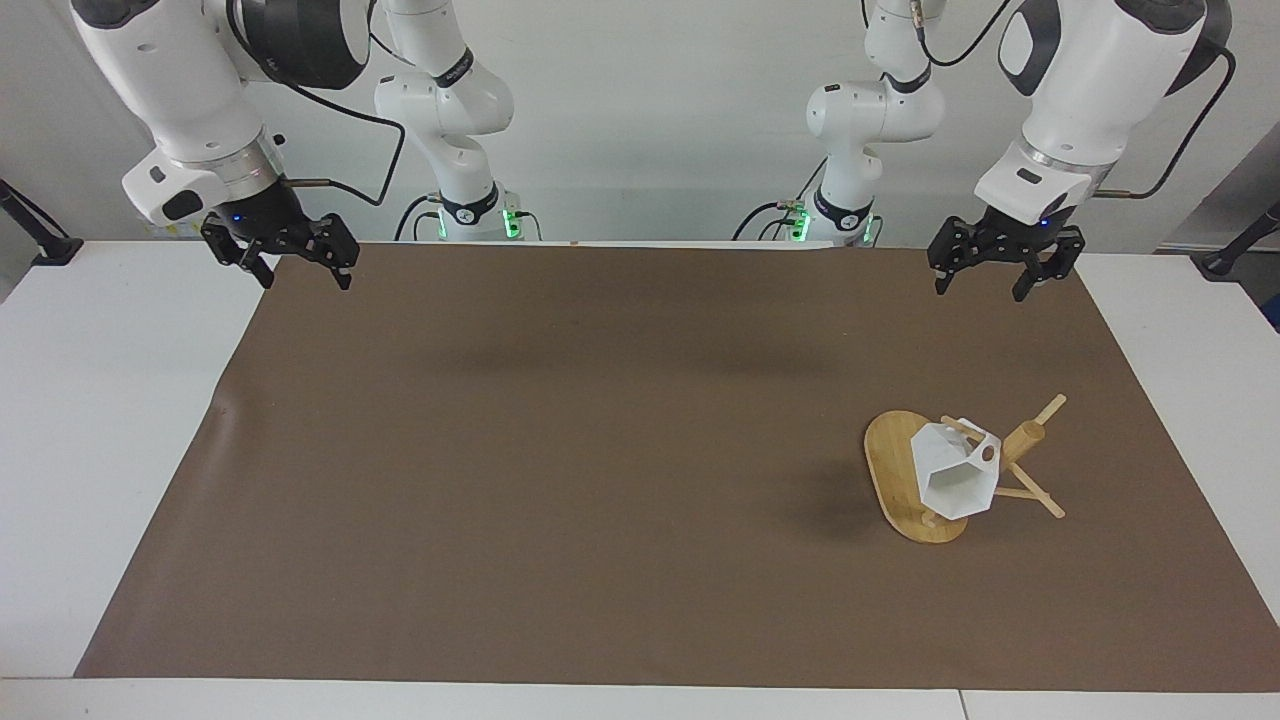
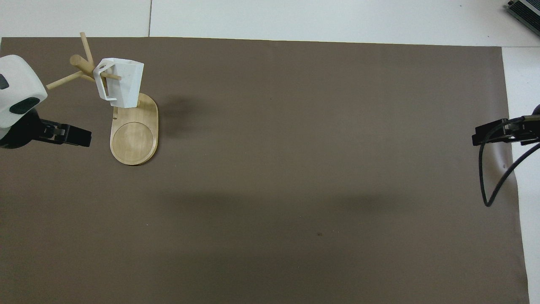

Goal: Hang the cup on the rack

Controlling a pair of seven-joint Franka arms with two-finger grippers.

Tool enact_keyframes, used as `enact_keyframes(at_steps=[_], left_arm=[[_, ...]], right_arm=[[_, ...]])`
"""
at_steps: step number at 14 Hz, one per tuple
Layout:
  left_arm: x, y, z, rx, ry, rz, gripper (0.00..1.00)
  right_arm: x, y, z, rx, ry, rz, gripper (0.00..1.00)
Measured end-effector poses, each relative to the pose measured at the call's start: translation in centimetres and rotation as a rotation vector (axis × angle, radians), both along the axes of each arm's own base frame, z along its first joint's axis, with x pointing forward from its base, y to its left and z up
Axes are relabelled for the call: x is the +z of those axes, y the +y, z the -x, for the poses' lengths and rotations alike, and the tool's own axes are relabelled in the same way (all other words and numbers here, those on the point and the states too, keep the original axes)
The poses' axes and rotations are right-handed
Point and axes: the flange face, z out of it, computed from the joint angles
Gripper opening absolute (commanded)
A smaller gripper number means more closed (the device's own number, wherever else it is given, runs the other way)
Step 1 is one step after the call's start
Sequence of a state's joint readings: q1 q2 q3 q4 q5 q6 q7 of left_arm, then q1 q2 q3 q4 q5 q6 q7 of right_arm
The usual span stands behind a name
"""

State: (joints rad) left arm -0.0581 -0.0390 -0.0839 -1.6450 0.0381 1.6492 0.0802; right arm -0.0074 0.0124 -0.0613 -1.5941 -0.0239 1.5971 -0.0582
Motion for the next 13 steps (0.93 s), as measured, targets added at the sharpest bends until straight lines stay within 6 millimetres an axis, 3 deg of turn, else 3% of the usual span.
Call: enact_keyframes(at_steps=[4,13], left_arm=[[0.2,0.0,-1.2,-0.013,-0.001,0.018,1.0],[0.8,0.0,-1.5,0.032,-0.027,0.039,1.0]], right_arm=[[0.3,-0.1,-0.4,0.0,-0.04,0.003,1.0],[0.3,-0.1,-0.5,0.0,-0.042,0.003,1.0]])
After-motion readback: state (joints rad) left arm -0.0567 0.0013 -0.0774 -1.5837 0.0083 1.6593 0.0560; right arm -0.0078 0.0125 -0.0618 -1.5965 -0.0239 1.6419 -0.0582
